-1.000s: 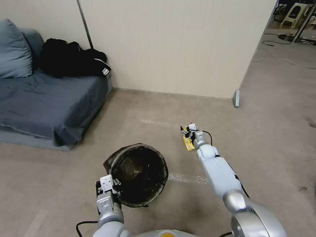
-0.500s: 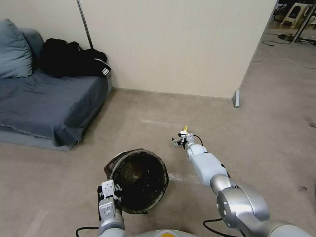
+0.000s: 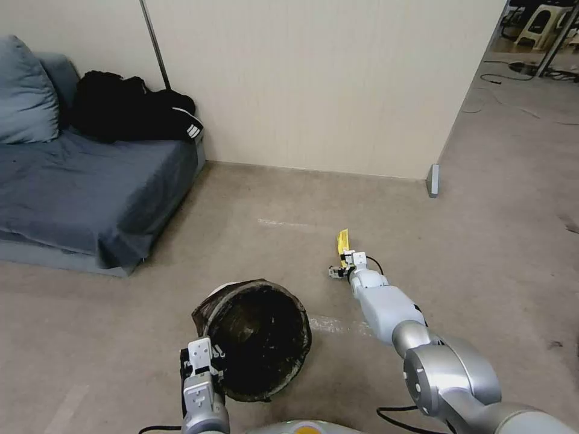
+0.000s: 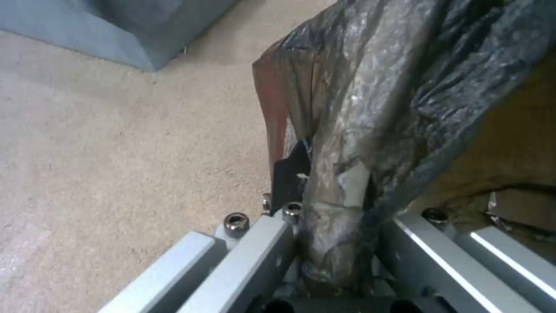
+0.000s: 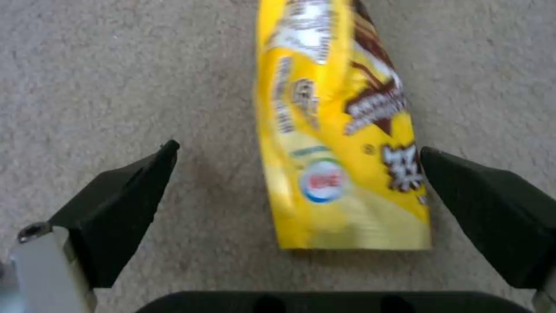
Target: Pick up the trash bin, then pick up the garbage from the floor and place it into the trash bin.
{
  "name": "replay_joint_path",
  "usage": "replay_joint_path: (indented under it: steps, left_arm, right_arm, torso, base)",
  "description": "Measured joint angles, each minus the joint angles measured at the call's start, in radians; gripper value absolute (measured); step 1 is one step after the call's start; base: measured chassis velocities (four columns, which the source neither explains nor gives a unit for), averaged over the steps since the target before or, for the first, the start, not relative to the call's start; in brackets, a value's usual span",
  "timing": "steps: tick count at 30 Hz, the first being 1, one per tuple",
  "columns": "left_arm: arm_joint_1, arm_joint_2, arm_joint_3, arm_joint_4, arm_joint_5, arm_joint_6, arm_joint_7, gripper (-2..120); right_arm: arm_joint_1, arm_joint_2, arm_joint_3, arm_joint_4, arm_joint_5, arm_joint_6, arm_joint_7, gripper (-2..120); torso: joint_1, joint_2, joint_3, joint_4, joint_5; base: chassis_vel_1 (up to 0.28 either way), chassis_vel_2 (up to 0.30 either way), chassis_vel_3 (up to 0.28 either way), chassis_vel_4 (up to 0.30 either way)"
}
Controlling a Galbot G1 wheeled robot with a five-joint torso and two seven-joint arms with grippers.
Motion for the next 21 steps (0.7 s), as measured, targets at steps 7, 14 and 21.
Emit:
replay_joint_path:
  steps: [7, 14, 21]
  left_arm:
    - [0.007, 0.0, 0.008, -0.005, 0.012, -0.005, 0.001, 0]
    - [0.007, 0.0, 0.013, -0.007, 0.017, -0.008, 0.001, 0]
    - [0.006, 0.0, 0.015, -0.007, 0.018, -0.008, 0.001, 0]
  right_arm:
    - [-0.006, -0.001, 0.002, -0.006, 0.022, 0.006, -0.021, 80]
    - [-0.014, -0.01, 0.0, 0.002, 0.038, 0.011, -0.022, 52]
    - [-0.023, -0.008, -0.005, 0.015, 0.041, 0.018, -0.024, 27]
  torso:
    - [0.0, 0.0, 0.0, 0.0001, -0.0002]
    - [0.0, 0.0, 0.0, 0.0, -0.0001]
    - [0.0, 0.0, 0.0, 0.0002, 0.0004]
  base:
    - [0.0, 0.0, 0.0, 0.0]
    - [0.0, 0.0, 0.0, 0.0]
    - [0.0, 0.0, 0.0, 0.0]
